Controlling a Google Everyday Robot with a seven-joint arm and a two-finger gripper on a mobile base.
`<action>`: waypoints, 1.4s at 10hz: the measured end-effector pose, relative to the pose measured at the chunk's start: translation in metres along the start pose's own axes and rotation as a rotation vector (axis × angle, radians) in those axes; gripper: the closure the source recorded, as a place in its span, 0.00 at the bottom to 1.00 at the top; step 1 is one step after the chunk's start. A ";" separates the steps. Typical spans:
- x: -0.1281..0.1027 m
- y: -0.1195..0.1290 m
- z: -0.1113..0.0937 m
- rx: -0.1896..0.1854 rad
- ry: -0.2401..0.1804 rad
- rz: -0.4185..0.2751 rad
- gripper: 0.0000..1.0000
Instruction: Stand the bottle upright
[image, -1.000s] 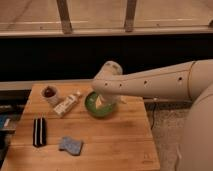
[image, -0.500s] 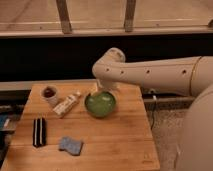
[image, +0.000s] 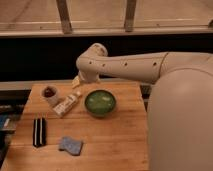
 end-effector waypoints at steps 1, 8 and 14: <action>0.000 -0.005 0.000 0.006 0.000 0.005 0.20; 0.006 0.015 0.051 0.044 0.120 -0.033 0.20; 0.009 0.046 0.117 0.063 0.251 -0.096 0.20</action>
